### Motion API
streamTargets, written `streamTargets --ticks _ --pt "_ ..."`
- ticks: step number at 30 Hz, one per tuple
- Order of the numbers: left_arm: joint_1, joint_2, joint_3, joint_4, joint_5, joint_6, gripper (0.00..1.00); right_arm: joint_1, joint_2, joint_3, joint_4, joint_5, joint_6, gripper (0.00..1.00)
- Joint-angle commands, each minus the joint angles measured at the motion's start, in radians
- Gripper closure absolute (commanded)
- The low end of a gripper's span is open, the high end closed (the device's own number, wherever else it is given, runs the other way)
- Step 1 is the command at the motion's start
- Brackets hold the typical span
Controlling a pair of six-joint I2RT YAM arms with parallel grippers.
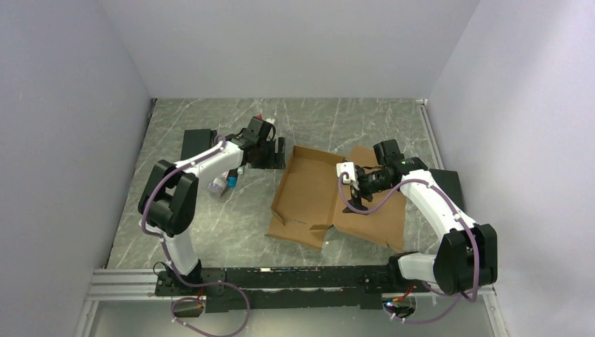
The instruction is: Fold the paper box
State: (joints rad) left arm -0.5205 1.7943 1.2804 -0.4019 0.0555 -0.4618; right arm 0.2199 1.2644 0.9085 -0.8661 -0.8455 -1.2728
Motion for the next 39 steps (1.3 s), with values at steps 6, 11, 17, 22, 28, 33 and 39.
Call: streamTargets --ticks 6,11,17,22,28,33,39 --pt "-0.001 0.025 0.055 0.008 0.039 0.103 0.20 0.003 -0.001 0.002 0.009 -0.018 -0.028 0.05" --pt "0.001 0.007 0.032 0.039 0.041 0.097 0.17 0.002 -0.001 0.003 0.006 -0.020 -0.031 0.05" --pt "0.050 -0.016 0.002 0.092 0.106 0.061 0.01 0.003 -0.003 0.004 0.003 -0.021 -0.034 0.05" --pt "0.094 -0.015 0.000 0.118 0.187 0.038 0.02 0.003 -0.003 0.004 0.001 -0.023 -0.036 0.05" --pt "0.094 0.011 0.044 0.091 0.181 0.035 0.04 0.003 -0.002 0.005 -0.004 -0.027 -0.039 0.05" --pt "0.093 0.026 0.074 0.048 0.153 0.043 0.04 0.003 -0.002 0.004 -0.004 -0.026 -0.039 0.05" --pt "0.038 0.063 0.164 -0.057 0.020 0.080 0.04 0.003 -0.001 0.004 -0.004 -0.026 -0.039 0.05"
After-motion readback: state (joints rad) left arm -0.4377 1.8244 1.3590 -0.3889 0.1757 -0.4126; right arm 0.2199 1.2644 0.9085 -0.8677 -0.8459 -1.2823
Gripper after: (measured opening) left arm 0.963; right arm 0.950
